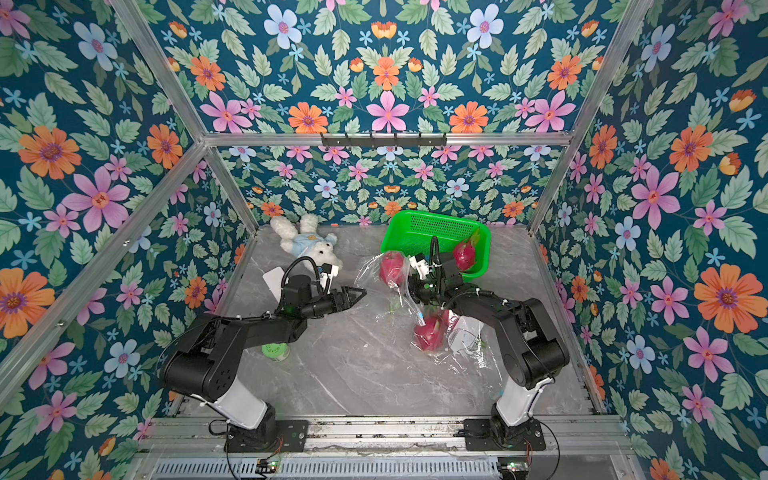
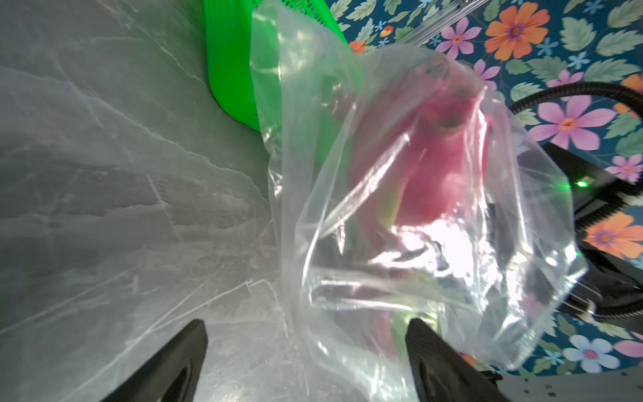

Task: Open the zip-top bag and take out the dragon fruit
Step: Pick up the dragon fruit from the zipper food storage bag.

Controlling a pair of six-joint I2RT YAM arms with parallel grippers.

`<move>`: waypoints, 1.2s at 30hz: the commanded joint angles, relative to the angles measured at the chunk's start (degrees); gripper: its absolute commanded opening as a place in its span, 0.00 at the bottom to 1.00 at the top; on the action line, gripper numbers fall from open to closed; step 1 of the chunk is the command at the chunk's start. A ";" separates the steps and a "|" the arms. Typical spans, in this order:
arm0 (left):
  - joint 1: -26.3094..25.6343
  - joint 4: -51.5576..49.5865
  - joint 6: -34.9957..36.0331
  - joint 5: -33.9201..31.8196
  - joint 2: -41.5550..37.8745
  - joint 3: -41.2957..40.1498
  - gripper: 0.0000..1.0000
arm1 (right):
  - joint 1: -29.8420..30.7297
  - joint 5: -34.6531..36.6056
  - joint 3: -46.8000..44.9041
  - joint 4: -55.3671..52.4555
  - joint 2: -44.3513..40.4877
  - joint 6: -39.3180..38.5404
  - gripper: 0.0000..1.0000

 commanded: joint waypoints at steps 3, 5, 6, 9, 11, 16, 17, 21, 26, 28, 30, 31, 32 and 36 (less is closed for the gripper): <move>-0.90 34.52 -20.52 3.86 7.18 -3.00 0.91 | 0.13 -0.88 1.41 5.80 1.01 2.36 0.00; -1.57 45.12 -27.51 3.70 12.13 -2.29 0.87 | 0.13 -1.18 1.46 7.58 1.59 3.88 0.00; -1.88 50.61 -31.38 3.55 14.84 -1.53 0.85 | 0.13 -1.31 1.44 8.26 1.80 4.51 0.00; -3.26 51.19 -32.18 3.71 17.42 1.18 0.71 | 0.21 -0.94 1.03 8.85 1.70 5.11 0.00; -3.70 51.11 -30.81 3.55 16.46 1.37 0.64 | 0.21 -0.21 0.49 8.18 1.11 4.66 0.00; -3.71 50.07 -30.99 5.20 16.61 2.00 0.02 | 0.13 1.97 -0.45 6.48 -0.10 2.91 0.00; -3.69 49.84 -30.86 5.65 16.91 1.80 0.00 | -0.04 2.26 -0.29 6.02 -0.25 2.93 0.00; -2.88 44.75 -28.00 7.74 16.63 1.05 0.00 | -1.49 2.55 0.13 4.50 -1.30 2.46 0.00; 0.47 24.19 -13.49 7.11 10.63 0.24 0.00 | -3.36 2.78 1.11 -1.67 -5.51 -1.10 0.02; 1.25 10.97 -5.03 5.40 7.21 1.57 0.00 | -3.65 2.82 1.66 -4.78 -6.88 -2.58 0.03; 1.36 -4.03 4.83 2.22 3.94 4.43 0.00 | -3.97 3.08 1.94 -7.12 -8.13 -3.74 0.03; 1.40 -9.54 8.10 0.53 2.78 5.70 0.00 | -3.96 3.12 1.85 -7.67 -8.61 -4.07 0.03; 1.39 -13.64 10.93 -1.37 1.59 6.78 0.00 | -3.98 2.99 1.84 -8.44 -9.09 -4.41 0.03; 2.19 -19.25 14.85 -6.57 -1.09 8.54 0.00 | -3.98 1.64 1.04 -9.84 -10.13 -4.56 0.03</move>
